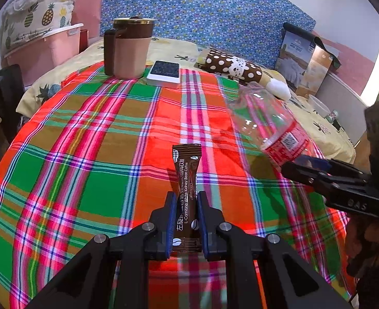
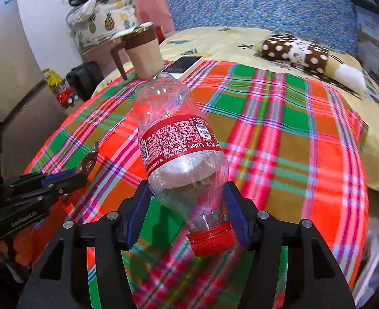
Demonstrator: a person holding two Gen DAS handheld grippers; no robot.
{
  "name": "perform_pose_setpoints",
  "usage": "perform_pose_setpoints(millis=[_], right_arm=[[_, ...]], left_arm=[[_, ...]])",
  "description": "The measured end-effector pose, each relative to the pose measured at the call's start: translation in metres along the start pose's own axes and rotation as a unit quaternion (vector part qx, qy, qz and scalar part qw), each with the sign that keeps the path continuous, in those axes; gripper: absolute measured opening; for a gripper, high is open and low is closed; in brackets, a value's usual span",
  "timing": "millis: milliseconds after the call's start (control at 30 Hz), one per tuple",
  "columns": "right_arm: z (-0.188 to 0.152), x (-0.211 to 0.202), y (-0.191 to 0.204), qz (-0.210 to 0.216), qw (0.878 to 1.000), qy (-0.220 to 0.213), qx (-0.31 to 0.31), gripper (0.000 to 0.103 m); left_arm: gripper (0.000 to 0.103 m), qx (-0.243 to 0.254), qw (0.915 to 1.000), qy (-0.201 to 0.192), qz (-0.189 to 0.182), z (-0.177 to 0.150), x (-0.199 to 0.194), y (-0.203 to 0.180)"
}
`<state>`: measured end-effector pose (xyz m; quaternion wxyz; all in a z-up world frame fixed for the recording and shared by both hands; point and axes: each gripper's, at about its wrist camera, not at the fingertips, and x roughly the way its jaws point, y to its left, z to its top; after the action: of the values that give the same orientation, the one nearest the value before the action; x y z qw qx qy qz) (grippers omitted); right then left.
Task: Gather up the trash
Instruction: 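Carry the Coke bottle and brown wrapper over the trash bin with both tools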
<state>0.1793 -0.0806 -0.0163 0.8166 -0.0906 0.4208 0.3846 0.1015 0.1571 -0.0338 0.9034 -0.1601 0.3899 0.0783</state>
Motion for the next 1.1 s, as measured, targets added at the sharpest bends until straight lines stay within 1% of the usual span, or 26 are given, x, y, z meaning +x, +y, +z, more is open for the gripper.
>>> perform_pose_setpoints(millis=[200,600,833,1100], right_arm=[[-0.018,-0.023,-0.009,-0.011,0.999,-0.018,0.032,0.060],[-0.050,-0.066,-0.033,-0.051,0.994,-0.052,0.085,0.060],[-0.069,-0.089,-0.050,-0.078,0.988,-0.070,0.115,0.060],[-0.089,-0.114,-0.077,-0.117,0.977,-0.088,0.153,0.060]], left_arm=[[0.017,0.017,0.9997,-0.003,-0.016,-0.004,-0.008,-0.023],[0.017,0.064,0.9960,-0.003,-0.061,-0.016,-0.021,-0.088],[0.016,0.094,0.9913,0.003,-0.091,-0.021,-0.021,-0.129],[0.017,0.141,0.9815,0.009,-0.129,-0.025,-0.017,-0.187]])
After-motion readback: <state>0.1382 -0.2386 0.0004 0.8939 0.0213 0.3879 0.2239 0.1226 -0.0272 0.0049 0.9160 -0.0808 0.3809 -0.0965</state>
